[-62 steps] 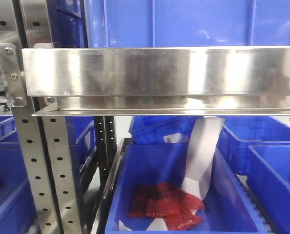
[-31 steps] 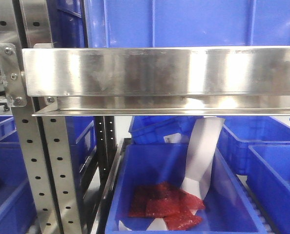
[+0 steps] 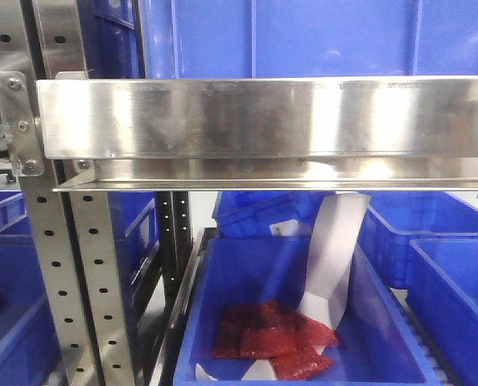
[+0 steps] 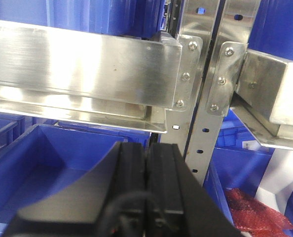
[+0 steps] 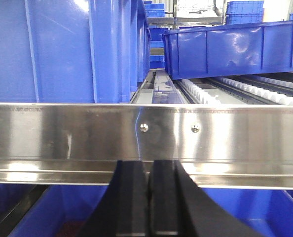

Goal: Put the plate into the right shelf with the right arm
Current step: 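Withdraw the open right gripper up out of the bin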

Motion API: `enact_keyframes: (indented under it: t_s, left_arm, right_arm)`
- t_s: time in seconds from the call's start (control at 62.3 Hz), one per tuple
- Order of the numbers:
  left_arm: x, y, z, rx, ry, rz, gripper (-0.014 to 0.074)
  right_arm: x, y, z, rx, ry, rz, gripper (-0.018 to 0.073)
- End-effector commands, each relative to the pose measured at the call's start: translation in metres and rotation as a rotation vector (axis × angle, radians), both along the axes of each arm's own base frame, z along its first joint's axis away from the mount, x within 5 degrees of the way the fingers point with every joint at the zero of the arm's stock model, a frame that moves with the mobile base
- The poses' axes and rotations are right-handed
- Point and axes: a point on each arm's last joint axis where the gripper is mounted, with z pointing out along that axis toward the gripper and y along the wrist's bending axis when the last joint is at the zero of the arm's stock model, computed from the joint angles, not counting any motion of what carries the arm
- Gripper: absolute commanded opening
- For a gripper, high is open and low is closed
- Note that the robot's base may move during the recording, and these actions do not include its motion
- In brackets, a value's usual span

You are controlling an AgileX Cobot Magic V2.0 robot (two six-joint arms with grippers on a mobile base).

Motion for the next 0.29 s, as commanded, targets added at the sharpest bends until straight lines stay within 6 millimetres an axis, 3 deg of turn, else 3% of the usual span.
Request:
enact_keyframes:
  t_s: [0.0, 0.273]
  left_arm:
    - [-0.0008, 0.0010, 0.0052, -0.018, -0.089, 0.009, -0.0128]
    - [-0.0008, 0.0010, 0.0052, -0.018, -0.089, 0.009, -0.0128]
  right_arm:
    - [-0.0032, -0.0005, 0.0144, -0.011, -0.124, -0.009, 0.0053]
    - [-0.0032, -0.0005, 0.0144, -0.011, -0.124, -0.009, 0.0053]
